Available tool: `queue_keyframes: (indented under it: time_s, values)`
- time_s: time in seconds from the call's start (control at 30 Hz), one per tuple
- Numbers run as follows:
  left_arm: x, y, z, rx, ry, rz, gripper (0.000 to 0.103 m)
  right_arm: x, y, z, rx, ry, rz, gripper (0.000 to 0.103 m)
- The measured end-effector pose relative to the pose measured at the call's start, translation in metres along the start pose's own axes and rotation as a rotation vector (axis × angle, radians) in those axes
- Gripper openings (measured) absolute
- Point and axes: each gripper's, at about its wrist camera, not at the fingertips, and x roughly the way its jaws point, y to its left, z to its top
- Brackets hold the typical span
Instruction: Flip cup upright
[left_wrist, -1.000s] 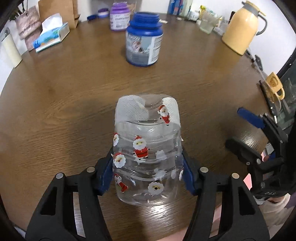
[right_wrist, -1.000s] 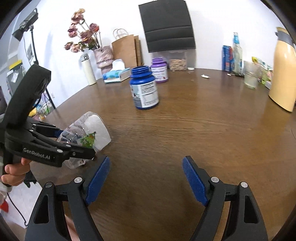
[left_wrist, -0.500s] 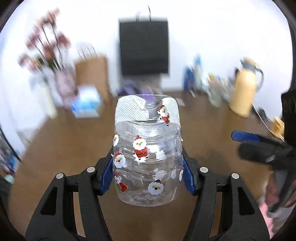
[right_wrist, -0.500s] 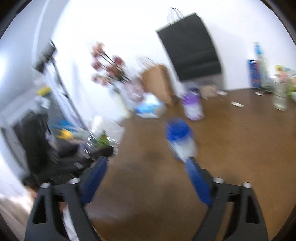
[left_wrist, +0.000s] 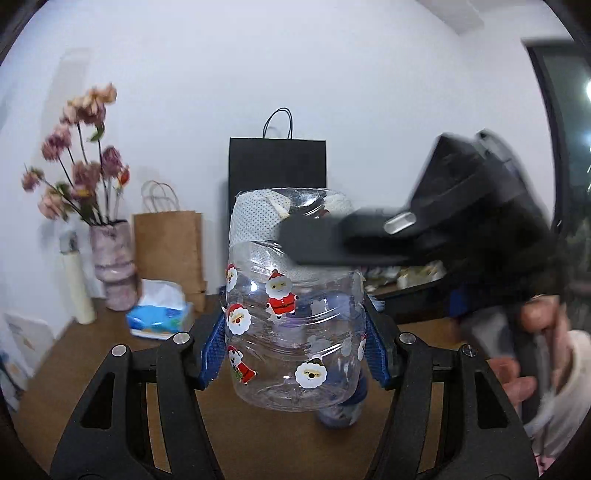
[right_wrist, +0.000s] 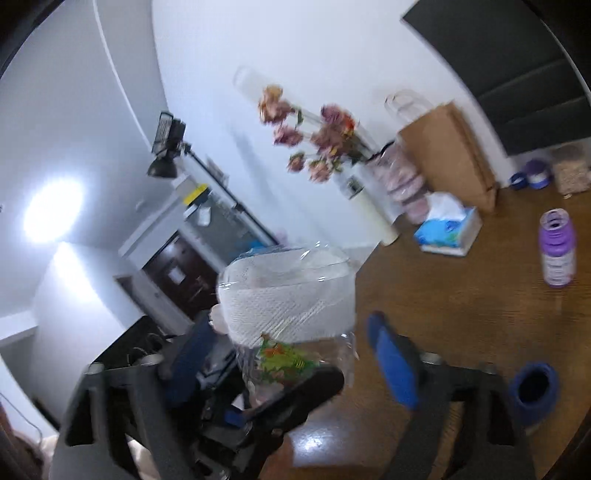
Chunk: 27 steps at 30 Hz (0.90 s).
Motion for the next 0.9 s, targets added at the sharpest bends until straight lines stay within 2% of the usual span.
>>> queue_keyframes:
  time_s: [0.07, 0.1, 0.13, 0.17, 0.2, 0.23, 0.27, 0.3, 0.37, 0.57, 0.67, 0.8, 0.9]
  values:
    - [0.007, 0.009, -0.003, -0.022, -0.001, 0.003, 0.060, 0.012, -0.007, 0.004, -0.003, 0.008, -0.012, 0.066]
    - [0.013, 0.015, -0.005, -0.029, 0.012, -0.010, 0.061, 0.017, -0.005, 0.006, -0.049, 0.013, -0.056, 0.065]
    - [0.019, 0.021, -0.007, -0.023, 0.040, -0.026, 0.078, 0.020, -0.001, 0.006, -0.102, 0.013, -0.102, 0.065]
    - [0.023, 0.025, -0.007, -0.015, 0.062, -0.043, 0.100, 0.023, 0.004, 0.006, -0.165, 0.007, -0.155, 0.065]
    - [0.027, 0.030, -0.009, 0.001, 0.080, -0.077, 0.102, 0.028, 0.012, 0.005, -0.279, 0.000, -0.248, 0.065]
    - [0.030, 0.033, -0.010, 0.033, 0.082, -0.107, 0.096, 0.032, 0.020, 0.002, -0.372, -0.003, -0.313, 0.065]
    - [0.029, 0.033, -0.012, 0.056, 0.058, -0.115, 0.072, 0.038, 0.025, -0.003, -0.482, 0.003, -0.379, 0.065]
    - [0.032, 0.036, -0.015, 0.075, 0.040, -0.113, 0.063, 0.049, 0.027, -0.009, -0.566, 0.029, -0.430, 0.065]
    - [0.047, 0.040, -0.024, 0.091, 0.068, -0.104, 0.062, 0.060, 0.020, -0.014, -0.617, 0.026, -0.482, 0.066]
    - [0.080, 0.041, -0.047, 0.099, 0.128, -0.061, 0.062, 0.068, -0.035, -0.013, -0.568, 0.018, -0.416, 0.067]
    - [0.095, 0.042, -0.058, 0.093, 0.150, -0.060, 0.062, 0.067, -0.056, -0.015, -0.547, 0.019, -0.416, 0.067]
    - [0.098, 0.035, -0.062, 0.089, 0.162, -0.069, 0.062, 0.067, -0.050, -0.018, -0.569, 0.064, -0.529, 0.067]
    - [0.099, 0.026, -0.069, 0.059, 0.208, -0.098, 0.062, 0.057, -0.048, -0.031, -0.519, 0.052, -0.594, 0.068]
